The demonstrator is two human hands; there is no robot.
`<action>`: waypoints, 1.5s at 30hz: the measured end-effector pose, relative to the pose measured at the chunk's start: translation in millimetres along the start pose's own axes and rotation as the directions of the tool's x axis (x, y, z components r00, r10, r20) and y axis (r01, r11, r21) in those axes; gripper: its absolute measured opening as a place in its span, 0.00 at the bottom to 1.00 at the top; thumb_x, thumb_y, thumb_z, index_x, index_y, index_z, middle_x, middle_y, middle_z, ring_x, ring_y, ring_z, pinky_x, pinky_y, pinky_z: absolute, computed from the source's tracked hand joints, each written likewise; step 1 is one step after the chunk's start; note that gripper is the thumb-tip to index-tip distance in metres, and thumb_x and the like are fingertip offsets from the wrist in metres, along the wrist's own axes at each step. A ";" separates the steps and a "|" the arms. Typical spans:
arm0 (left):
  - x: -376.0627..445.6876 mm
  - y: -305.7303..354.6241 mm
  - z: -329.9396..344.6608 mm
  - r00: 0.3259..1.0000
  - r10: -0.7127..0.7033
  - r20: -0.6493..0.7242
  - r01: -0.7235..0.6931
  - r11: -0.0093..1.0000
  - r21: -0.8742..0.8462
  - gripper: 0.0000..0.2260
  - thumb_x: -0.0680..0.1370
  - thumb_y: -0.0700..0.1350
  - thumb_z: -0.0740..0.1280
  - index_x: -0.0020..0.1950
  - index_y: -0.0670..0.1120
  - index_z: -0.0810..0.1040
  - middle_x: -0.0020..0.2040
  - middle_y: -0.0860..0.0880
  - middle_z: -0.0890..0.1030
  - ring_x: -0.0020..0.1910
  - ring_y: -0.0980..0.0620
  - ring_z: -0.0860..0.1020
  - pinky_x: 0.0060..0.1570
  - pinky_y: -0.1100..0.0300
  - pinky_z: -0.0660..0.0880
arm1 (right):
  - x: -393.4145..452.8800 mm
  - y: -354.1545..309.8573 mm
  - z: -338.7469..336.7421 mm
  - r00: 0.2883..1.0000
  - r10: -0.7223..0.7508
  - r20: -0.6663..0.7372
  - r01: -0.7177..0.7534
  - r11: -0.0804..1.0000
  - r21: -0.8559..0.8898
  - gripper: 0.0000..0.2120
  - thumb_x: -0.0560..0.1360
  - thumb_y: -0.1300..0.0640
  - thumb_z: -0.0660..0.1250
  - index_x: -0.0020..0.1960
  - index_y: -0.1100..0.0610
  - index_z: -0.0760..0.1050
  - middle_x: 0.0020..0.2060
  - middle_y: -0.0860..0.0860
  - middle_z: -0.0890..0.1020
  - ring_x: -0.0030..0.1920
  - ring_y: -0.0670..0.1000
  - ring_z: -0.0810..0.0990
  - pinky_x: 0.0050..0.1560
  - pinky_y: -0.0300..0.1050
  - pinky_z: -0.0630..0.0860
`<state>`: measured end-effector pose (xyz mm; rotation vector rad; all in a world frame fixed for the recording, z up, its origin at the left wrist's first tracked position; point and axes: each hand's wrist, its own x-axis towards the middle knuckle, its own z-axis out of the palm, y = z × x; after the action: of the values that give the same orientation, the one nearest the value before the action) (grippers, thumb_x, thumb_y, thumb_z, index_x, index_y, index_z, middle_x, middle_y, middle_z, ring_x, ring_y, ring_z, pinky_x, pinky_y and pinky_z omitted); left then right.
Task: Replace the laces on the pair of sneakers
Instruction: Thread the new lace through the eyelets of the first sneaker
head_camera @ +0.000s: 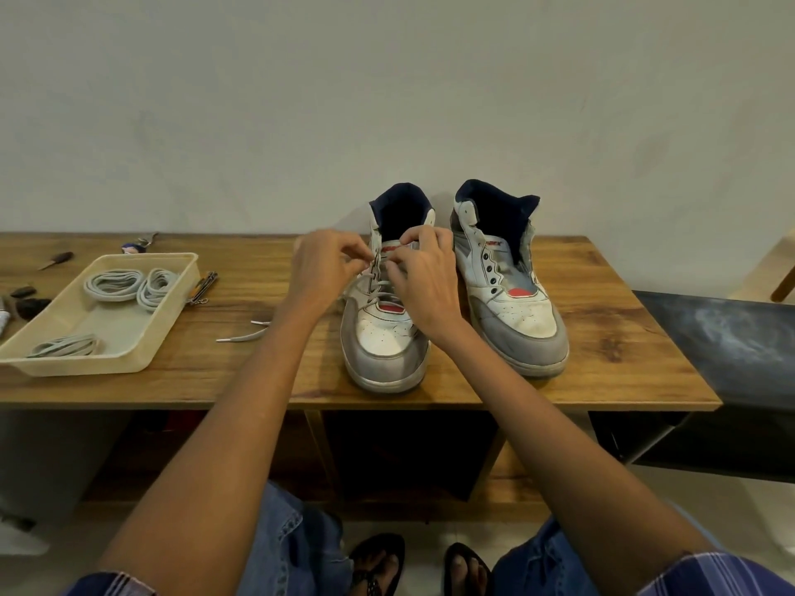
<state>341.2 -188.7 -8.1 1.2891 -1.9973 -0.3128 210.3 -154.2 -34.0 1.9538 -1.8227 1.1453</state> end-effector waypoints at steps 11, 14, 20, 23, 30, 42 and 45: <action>-7.1 8.5 -1.0 0.994 0.008 -0.107 0.020 0.967 0.256 0.05 0.73 0.40 0.71 0.47 0.47 0.84 0.46 0.48 0.83 0.53 0.49 0.74 0.61 0.52 0.63 | -1.4 6.6 3.0 0.999 -0.046 -0.002 0.046 0.998 0.032 0.06 0.74 0.61 0.68 0.48 0.61 0.82 0.49 0.55 0.79 0.54 0.56 0.73 0.48 0.45 0.71; -12.0 9.9 -8.3 0.986 0.017 -0.163 0.012 0.985 0.174 0.09 0.74 0.39 0.68 0.54 0.45 0.81 0.51 0.47 0.81 0.51 0.50 0.74 0.51 0.60 0.67 | 7.3 11.3 -9.8 0.997 0.076 0.007 -0.076 0.968 0.241 0.10 0.79 0.58 0.62 0.54 0.60 0.80 0.48 0.52 0.79 0.54 0.51 0.73 0.49 0.36 0.64; -16.9 -0.4 -0.6 0.944 -0.104 0.314 0.099 0.995 0.033 0.21 0.75 0.41 0.68 0.67 0.44 0.67 0.43 0.51 0.79 0.43 0.54 0.76 0.44 0.61 0.70 | 19.5 15.3 -33.1 0.944 0.330 0.019 -0.296 0.817 0.495 0.11 0.80 0.58 0.59 0.55 0.60 0.79 0.41 0.46 0.78 0.39 0.39 0.74 0.40 0.25 0.69; -9.8 1.6 -11.2 0.916 -0.163 0.368 0.243 0.953 -0.181 0.16 0.76 0.40 0.66 0.63 0.45 0.70 0.45 0.48 0.80 0.41 0.53 0.78 0.41 0.61 0.74 | 20.5 16.3 -34.6 0.936 0.352 0.024 -0.314 0.799 0.513 0.11 0.80 0.58 0.59 0.54 0.60 0.78 0.39 0.44 0.77 0.38 0.37 0.74 0.39 0.23 0.68; 1.3 11.1 -61.9 0.903 -0.241 0.356 0.370 0.015 -0.929 0.06 0.78 0.44 0.63 0.49 0.45 0.78 0.33 0.53 0.76 0.31 0.56 0.75 0.35 0.63 0.78 | 22.0 -1.0 -42.5 0.956 0.271 0.115 -0.282 0.732 0.621 0.08 0.80 0.57 0.60 0.55 0.58 0.75 0.38 0.48 0.81 0.38 0.42 0.79 0.43 0.37 0.77; 8.9 18.4 -39.0 0.843 -0.490 0.222 0.230 -0.045 -0.972 0.20 0.76 0.23 0.50 0.48 0.41 0.76 0.47 0.46 0.76 0.44 0.52 0.77 0.40 0.63 0.80 | 21.7 -33.3 -63.6 0.801 -0.001 0.599 -0.559 0.358 0.748 0.26 0.76 0.62 0.66 0.71 0.58 0.60 0.31 0.50 0.79 0.31 0.48 0.78 0.42 0.43 0.78; 5.9 0.0 -36.9 0.775 -0.617 0.135 0.442 0.378 -0.813 0.18 0.76 0.24 0.50 0.44 0.42 0.75 0.45 0.45 0.76 0.38 0.54 0.75 0.30 0.67 0.78 | 38.4 -1.2 -87.4 0.841 0.170 0.514 -0.539 0.184 0.822 0.13 0.77 0.60 0.64 0.62 0.59 0.71 0.29 0.47 0.75 0.29 0.45 0.74 0.43 0.45 0.77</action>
<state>365.2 -187.3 20.6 1.1960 -0.9149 -1.2307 175.4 -126.1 50.3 2.3456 -1.9865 2.8362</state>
